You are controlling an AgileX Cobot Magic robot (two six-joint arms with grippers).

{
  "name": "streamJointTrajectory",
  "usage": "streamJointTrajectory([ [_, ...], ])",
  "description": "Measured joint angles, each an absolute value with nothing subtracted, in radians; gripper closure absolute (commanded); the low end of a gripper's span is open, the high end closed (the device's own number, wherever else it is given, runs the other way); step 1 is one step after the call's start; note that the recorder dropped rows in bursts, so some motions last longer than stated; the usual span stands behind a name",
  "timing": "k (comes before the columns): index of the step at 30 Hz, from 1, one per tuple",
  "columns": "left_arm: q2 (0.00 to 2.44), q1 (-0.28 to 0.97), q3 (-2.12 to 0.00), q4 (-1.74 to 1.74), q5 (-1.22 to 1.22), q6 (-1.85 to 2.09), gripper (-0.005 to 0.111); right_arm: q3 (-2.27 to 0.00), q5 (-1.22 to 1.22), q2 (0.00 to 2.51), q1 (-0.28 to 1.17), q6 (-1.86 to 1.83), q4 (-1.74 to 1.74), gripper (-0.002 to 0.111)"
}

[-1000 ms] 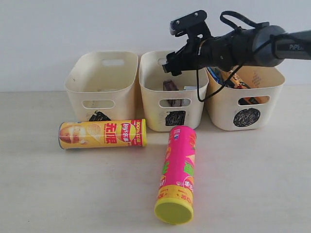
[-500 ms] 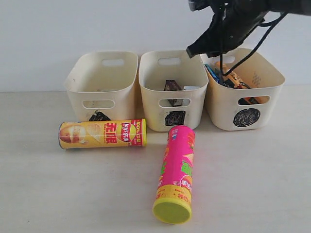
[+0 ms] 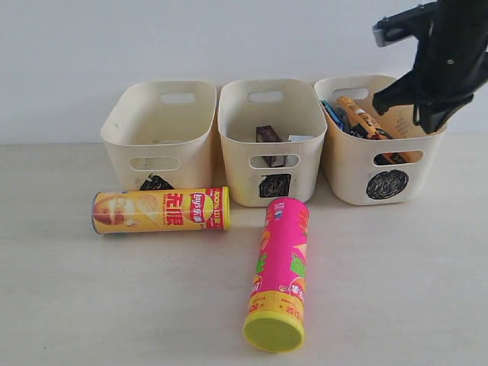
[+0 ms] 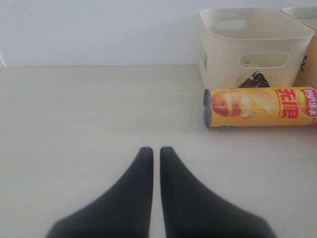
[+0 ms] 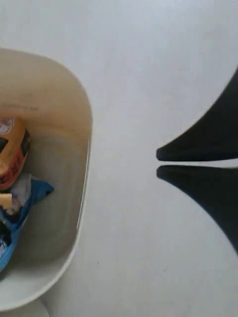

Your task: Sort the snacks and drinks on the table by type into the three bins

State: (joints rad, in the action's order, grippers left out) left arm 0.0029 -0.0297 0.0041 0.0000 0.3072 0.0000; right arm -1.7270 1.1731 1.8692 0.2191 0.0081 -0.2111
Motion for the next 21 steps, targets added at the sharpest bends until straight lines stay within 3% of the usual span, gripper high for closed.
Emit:
streamJointTrajectory([
  [9, 0.003, -0.030, 0.004, 0.000, 0.307, 0.000, 0.102, -1.569, 1.114, 1.720, 0.096, 0.027, -0.144, 0.108],
  [21, 0.003, -0.030, 0.004, 0.000, 0.307, 0.000, 0.102, -1.174, 0.862, 1.377, 0.077, 0.146, -0.137, 0.108],
])
